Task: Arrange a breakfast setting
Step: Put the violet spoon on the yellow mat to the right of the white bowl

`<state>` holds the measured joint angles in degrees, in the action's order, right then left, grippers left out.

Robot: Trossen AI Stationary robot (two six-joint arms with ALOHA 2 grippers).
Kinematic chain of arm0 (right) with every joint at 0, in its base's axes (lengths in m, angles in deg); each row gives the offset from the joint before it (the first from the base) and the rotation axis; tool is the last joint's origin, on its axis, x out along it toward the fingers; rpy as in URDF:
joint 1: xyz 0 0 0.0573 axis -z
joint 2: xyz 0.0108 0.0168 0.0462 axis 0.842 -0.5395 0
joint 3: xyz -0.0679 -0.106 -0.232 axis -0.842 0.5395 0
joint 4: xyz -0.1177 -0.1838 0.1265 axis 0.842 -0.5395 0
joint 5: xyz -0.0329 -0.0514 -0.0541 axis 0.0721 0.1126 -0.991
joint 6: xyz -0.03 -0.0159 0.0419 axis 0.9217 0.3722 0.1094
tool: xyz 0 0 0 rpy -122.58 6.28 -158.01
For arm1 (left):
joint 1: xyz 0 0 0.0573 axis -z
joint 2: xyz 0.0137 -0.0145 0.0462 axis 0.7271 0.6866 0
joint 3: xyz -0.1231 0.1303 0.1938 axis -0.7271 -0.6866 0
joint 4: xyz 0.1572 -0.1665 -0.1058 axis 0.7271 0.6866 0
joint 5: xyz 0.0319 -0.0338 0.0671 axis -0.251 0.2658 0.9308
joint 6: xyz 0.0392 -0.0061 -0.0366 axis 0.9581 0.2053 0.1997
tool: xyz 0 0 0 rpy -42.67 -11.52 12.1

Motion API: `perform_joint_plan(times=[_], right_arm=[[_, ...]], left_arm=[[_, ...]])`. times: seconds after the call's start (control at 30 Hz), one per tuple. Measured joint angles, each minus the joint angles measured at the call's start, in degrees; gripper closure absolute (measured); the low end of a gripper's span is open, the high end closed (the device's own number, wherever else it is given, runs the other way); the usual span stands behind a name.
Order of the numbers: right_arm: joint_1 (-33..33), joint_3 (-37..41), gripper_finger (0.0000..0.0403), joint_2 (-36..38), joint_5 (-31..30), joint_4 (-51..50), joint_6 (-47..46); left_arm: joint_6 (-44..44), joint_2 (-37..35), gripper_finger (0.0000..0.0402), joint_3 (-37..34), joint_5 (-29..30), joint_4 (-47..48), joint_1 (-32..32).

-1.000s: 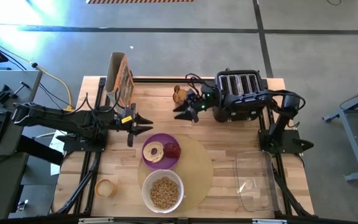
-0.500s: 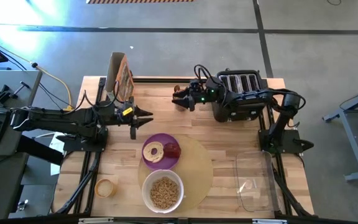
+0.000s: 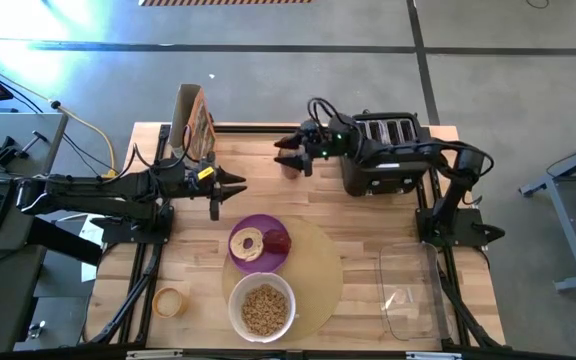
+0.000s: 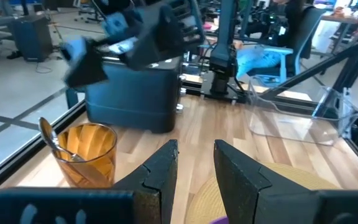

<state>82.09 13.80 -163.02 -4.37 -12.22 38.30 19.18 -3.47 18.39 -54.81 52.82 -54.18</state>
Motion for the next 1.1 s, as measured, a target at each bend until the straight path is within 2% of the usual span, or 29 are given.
perform_joint_plan(times=[0.13,0.23,0.33,0.43,0.67,1.1], right_arm=[[0.03,-8.96,0.0086,0.0,0.93,-19.46,13.88],[-0.04,-15.83,0.0086,0.0,-2.76,-35.99,27.29],[0.08,-20.32,0.0086,0.0,-8.36,-45.21,35.35],[0.84,-23.35,0.0086,0.0,-11.22,-49.12,39.7],[3.47,-25.57,0.0086,-0.03,-10.78,-52.92,45.79],[5.67,-25.62,0.0086,-5.72,-10.7,-53.22,46.13]], left_arm=[[0.0,0.0,0.0307,0.0,-0.34,0.07,-0.01],[0.0,0.0,0.0307,0.0,-0.35,0.36,-0.01],[0.0,0.0,0.0307,0.0,-0.34,0.91,-0.01],[0.0,0.0,0.0307,0.0,-0.35,2.13,-0.01],[0.0,0.01,0.0307,0.0,-0.34,2.89,0.01],[-0.04,0.02,0.0307,0.0,-0.36,3.04,0.01]])
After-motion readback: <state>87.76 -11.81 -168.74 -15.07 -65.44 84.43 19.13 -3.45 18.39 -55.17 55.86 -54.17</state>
